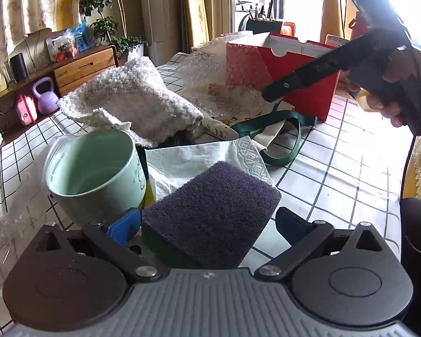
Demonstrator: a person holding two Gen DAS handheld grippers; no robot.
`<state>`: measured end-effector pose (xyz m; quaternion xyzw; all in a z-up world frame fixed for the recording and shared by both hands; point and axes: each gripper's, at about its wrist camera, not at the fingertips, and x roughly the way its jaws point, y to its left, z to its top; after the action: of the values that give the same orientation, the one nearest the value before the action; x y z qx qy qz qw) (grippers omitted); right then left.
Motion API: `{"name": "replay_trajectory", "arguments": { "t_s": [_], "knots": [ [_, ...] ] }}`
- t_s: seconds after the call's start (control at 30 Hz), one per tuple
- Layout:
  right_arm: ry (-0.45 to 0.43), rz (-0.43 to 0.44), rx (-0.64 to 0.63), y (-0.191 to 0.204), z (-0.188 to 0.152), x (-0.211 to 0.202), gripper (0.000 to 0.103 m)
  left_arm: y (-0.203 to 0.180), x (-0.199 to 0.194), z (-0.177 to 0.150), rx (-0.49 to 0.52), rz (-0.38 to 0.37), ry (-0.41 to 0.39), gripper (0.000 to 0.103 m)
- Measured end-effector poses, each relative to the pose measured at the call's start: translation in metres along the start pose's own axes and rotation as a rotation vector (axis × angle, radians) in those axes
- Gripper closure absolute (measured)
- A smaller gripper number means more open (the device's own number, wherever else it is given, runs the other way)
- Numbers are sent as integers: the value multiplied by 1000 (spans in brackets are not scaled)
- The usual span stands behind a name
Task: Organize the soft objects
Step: 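Grasp the purple-green sponge with the left tool while the right tool reaches toward the bubble wrap, then grasp the bubble wrap with the right tool and lift it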
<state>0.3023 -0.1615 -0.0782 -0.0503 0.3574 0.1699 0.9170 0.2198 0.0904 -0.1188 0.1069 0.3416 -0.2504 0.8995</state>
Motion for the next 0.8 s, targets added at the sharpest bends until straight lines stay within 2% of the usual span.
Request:
{"name": "replay_trajectory", "arguments": {
  "t_s": [0.13,0.23,0.43,0.6,0.67,0.7,0.77,0.8],
  "knots": [
    [-5,-39,41,-4,3,15,17,-8,6,-5,33,29,-9,0],
    [-15,-73,84,-7,4,25,27,-13,9,-9,54,58,-17,0],
    [-36,-92,163,-10,5,39,35,-17,12,-14,49,95,-44,0],
    [-60,-88,209,-15,7,45,58,-20,14,-15,43,115,-60,1],
    [-68,-91,219,-15,8,44,73,-21,15,-14,40,122,-68,2],
    [-72,-88,220,-16,8,44,77,-21,15,-14,41,127,-71,2],
    [-80,-80,225,-16,8,42,94,-23,16,-14,40,137,-77,4],
    [-85,-77,228,-16,8,41,96,-24,17,-14,39,143,-77,4]
  ]
}}
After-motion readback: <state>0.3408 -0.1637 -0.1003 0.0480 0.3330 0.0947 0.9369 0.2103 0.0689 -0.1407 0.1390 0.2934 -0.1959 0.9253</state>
